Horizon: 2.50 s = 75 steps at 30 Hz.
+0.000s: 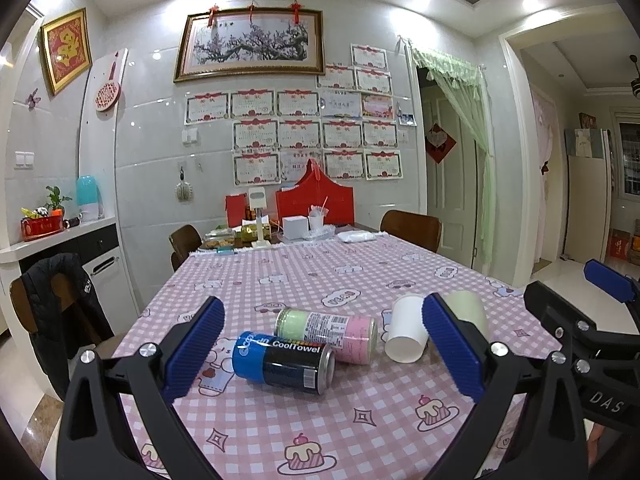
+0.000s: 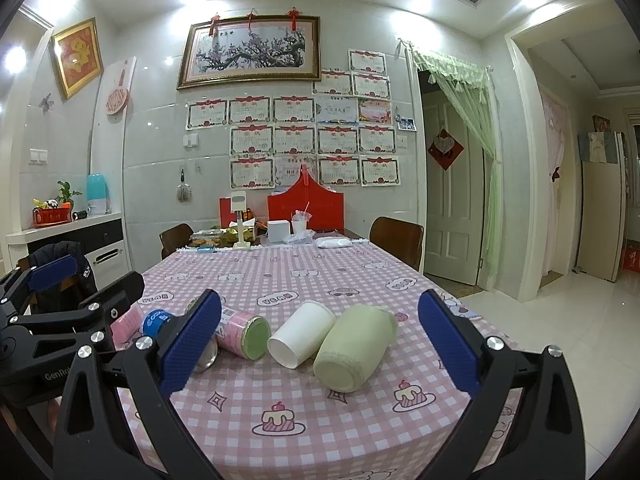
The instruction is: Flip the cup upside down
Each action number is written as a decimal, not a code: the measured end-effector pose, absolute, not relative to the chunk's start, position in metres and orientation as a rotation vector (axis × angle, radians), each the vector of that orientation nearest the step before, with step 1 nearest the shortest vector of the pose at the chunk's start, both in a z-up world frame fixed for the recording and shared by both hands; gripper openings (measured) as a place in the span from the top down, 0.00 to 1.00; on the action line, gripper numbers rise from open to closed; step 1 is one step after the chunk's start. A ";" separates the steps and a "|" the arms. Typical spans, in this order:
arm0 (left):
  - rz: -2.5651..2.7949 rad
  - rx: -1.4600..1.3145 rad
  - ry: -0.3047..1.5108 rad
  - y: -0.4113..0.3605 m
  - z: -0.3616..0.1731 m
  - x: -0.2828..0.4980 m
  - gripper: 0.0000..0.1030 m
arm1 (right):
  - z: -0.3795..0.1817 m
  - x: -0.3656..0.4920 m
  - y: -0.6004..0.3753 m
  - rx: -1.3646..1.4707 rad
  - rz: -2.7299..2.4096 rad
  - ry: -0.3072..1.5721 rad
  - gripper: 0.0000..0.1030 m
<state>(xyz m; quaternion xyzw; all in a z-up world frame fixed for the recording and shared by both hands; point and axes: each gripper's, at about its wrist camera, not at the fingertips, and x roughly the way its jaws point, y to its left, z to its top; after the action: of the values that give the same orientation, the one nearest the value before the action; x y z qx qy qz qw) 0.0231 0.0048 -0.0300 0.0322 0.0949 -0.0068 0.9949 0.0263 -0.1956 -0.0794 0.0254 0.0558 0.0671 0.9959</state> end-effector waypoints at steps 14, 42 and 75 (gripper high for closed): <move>-0.068 0.040 0.365 -0.008 -0.057 0.067 0.05 | -0.107 0.058 -0.210 0.064 0.124 0.229 0.08; -0.321 0.135 0.604 -0.121 -0.107 0.167 0.05 | -0.139 0.109 -0.301 0.252 -0.034 0.330 0.08; -0.433 0.103 0.725 -0.105 -0.126 0.133 0.29 | -0.135 0.105 -0.261 0.233 0.077 0.420 0.07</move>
<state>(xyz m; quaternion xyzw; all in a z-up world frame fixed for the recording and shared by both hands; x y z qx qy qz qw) 0.1331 -0.1051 -0.1260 0.0499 0.3518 -0.2101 0.9108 0.1052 -0.2607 -0.1348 0.1155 0.2078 0.0379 0.9706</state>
